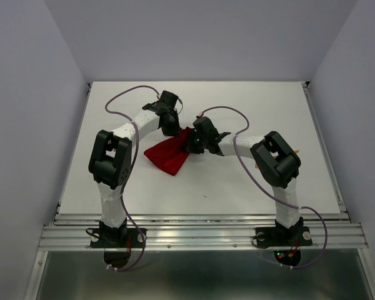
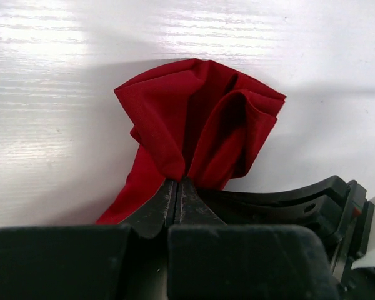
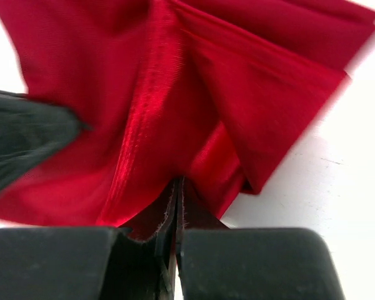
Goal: Fold the napkin into a case and place the utensils inside
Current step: Stuff the top corner of the smaller-rectangle-folded napkin into the folded napkin.
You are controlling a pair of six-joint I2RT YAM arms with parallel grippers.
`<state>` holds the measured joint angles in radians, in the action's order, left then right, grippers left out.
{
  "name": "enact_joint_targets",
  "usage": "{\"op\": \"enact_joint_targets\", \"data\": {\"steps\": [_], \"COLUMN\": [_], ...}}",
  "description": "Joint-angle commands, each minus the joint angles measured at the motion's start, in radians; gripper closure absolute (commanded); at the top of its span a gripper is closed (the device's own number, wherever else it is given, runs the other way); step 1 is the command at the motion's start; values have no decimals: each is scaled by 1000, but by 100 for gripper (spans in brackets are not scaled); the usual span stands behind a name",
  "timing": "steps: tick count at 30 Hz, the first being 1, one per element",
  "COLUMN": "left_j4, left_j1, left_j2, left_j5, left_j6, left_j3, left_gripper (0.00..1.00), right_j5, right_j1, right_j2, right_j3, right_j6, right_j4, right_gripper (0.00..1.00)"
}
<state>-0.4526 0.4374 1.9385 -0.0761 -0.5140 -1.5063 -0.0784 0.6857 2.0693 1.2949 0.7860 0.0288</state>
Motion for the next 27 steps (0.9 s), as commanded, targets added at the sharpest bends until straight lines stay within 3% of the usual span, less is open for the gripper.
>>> {"op": "enact_joint_targets", "data": {"steps": [1, 15, 27], "left_j4": [-17, -46, -54], "left_j1": [12, 11, 11], "left_j2": [36, 69, 102], "left_j5": [10, 39, 27], "left_j6": [-6, 71, 77], "left_j3": [-38, -103, -137], "left_gripper": [100, 100, 100], "right_j5": [31, 71, 71], "right_j1": [21, -58, -178], "right_j2": [22, -188, -175], "right_j3": [4, -43, -54], "right_j6": [-7, -45, -70], "right_j4": [-69, -52, -44], "right_gripper": [99, 97, 96]}}
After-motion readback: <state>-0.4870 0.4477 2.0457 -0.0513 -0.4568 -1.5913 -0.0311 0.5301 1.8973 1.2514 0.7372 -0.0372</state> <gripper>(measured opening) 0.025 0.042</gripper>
